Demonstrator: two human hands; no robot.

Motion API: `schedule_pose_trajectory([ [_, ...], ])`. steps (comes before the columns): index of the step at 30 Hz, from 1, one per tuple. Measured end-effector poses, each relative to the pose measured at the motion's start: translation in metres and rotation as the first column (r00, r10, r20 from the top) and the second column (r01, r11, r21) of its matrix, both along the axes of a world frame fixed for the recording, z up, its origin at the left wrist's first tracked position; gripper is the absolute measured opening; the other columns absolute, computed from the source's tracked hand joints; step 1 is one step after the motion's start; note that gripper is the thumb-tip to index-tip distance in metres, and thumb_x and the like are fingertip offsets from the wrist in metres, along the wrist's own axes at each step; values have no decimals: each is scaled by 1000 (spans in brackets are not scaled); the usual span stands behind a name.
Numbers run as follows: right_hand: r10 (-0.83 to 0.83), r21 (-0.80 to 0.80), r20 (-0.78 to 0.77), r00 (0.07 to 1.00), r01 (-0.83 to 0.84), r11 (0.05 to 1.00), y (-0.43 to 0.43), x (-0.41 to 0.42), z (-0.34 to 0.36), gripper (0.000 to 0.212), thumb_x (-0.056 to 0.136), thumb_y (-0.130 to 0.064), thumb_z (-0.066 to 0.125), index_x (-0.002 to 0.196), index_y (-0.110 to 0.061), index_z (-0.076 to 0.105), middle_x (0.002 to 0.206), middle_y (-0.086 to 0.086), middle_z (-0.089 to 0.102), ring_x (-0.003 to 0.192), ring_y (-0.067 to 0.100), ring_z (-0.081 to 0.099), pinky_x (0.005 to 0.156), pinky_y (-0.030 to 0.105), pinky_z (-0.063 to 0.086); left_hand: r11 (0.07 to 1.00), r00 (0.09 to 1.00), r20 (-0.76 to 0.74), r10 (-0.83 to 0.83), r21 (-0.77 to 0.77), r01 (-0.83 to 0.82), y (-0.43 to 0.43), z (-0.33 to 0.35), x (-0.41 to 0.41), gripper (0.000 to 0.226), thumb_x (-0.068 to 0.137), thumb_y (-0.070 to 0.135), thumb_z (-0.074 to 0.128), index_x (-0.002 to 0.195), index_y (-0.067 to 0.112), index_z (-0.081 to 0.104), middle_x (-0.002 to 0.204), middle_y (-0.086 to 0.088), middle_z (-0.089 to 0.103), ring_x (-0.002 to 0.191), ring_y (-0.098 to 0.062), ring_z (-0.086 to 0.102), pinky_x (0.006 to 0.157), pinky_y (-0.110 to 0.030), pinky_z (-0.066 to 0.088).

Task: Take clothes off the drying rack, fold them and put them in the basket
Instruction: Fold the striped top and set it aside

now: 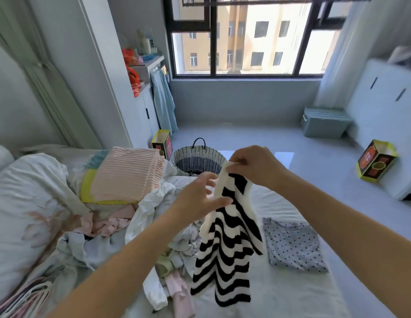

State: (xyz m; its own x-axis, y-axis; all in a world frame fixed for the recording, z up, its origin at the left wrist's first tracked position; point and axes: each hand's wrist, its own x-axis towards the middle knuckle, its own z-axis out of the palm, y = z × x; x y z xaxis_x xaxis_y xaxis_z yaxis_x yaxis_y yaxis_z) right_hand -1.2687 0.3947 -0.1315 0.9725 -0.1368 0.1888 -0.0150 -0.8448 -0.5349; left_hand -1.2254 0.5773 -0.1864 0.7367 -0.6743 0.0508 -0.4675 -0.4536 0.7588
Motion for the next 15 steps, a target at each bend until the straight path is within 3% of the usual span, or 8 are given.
schedule_pose_trajectory([
  [3, 0, -60, -64, 998, -4, 998, 6, -10, 7, 17, 82, -27, 68, 72, -13, 67, 63, 0, 57, 63, 15, 50, 58, 22, 40, 989, 999, 25, 47, -139, -43, -29, 27, -8, 84, 70, 44, 81, 137, 20, 37, 115, 5, 57, 103, -12, 59, 89, -30, 48],
  [7, -50, 24, -45, 998, 51, 998, 3, -21, 10, 31, 79, -30, 72, 53, -32, 56, 56, -5, 53, 56, 10, 46, 56, 23, 38, 989, 986, 147, 78, -139, -57, -49, 33, -17, 93, 75, 30, 80, 146, 19, 21, 109, 8, 53, 99, -14, 57, 85, -26, 43],
  [10, -57, 93, 7, 998, 56, 994, 3, -30, 10, 27, 77, -31, 76, 59, -36, 56, 63, -6, 58, 59, 7, 50, 56, 20, 39, 987, 967, 230, 106, -142, -74, -54, 30, -20, 95, 78, 26, 78, 149, 14, 16, 100, 6, 55, 90, -14, 57, 79, -23, 41],
  [13, -95, 146, 62, 994, 85, 986, 1, -38, 6, 25, 77, -25, 77, 69, -34, 55, 71, -7, 63, 63, 7, 56, 54, 13, 40, 990, 956, 258, 139, -49, -131, -55, 30, -18, 89, 77, 30, 78, 146, 12, 25, 104, -5, 65, 97, -23, 62, 78, -23, 40],
  [15, -104, 181, 85, 991, 87, 980, -1, -43, 4, 26, 79, -22, 76, 72, -33, 54, 70, -11, 65, 61, 5, 57, 53, 12, 43, 990, 951, 279, 134, 7, -142, -53, 31, -17, 68, 78, 29, 76, 136, 13, 44, 111, -5, 65, 102, -23, 61, 77, -19, 38],
])
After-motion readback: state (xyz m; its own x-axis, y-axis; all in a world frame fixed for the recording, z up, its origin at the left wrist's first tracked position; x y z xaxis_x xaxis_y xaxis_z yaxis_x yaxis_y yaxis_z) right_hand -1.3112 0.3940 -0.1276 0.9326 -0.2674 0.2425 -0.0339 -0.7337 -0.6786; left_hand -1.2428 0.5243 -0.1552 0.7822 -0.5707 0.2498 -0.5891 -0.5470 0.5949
